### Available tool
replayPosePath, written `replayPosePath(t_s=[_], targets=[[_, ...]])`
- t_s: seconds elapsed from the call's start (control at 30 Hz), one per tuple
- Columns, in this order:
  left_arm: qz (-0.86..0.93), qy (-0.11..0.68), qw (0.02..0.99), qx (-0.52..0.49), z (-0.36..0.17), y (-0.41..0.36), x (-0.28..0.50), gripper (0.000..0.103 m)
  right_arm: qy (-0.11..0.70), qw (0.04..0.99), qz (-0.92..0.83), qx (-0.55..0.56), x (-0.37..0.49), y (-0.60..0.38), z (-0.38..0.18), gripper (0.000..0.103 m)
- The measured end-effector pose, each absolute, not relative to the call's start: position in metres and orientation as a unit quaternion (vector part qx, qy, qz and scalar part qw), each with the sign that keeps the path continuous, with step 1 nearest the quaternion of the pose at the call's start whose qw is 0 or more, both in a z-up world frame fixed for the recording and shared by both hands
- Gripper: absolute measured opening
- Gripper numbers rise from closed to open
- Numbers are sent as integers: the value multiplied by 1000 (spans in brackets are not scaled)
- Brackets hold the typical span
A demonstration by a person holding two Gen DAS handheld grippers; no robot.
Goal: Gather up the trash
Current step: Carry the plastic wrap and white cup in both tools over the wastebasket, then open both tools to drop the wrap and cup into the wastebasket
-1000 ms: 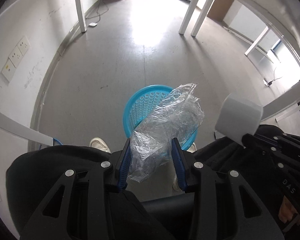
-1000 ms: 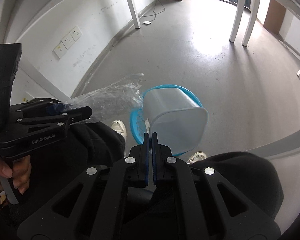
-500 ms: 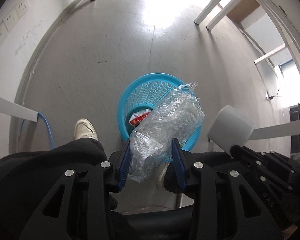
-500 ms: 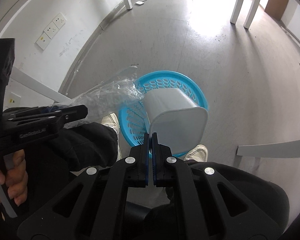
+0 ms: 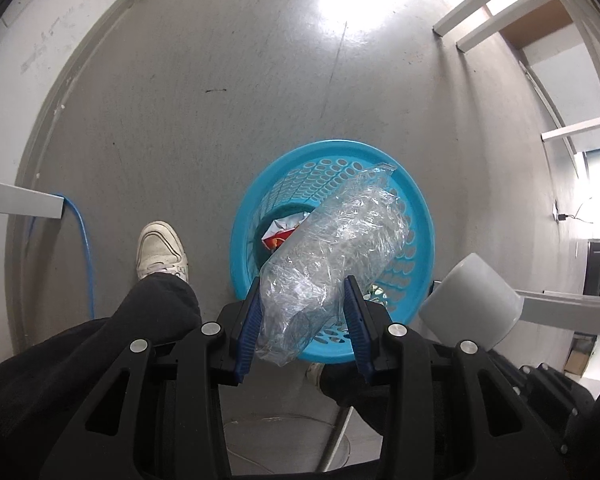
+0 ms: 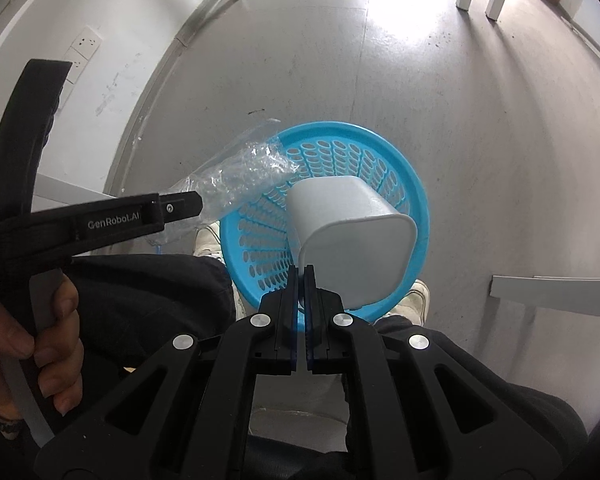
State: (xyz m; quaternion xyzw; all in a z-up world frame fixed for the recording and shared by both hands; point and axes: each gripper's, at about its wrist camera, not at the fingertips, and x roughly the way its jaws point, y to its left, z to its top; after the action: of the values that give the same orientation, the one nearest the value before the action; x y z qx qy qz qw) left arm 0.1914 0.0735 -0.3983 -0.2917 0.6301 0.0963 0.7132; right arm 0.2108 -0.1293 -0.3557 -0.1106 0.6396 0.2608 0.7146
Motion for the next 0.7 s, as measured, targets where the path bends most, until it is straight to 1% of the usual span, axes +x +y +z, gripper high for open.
replayPosePath(t_s=[0.27, 0.43, 0.63, 0.7], targets=[[87, 651, 696, -291, -416, 68, 208, 39, 679, 687, 239, -97, 243, -122, -395, 2], [88, 654, 682, -315, -427, 74, 217, 39, 696, 676, 225, -89, 258, -120, -415, 2], [86, 655, 674, -331, -434, 76, 218, 39, 704, 670, 225, -71, 263, -124, -423, 2], [78, 655, 674, -334, -434, 74, 218, 41, 704, 671, 223, -66, 264, -126, -424, 2]])
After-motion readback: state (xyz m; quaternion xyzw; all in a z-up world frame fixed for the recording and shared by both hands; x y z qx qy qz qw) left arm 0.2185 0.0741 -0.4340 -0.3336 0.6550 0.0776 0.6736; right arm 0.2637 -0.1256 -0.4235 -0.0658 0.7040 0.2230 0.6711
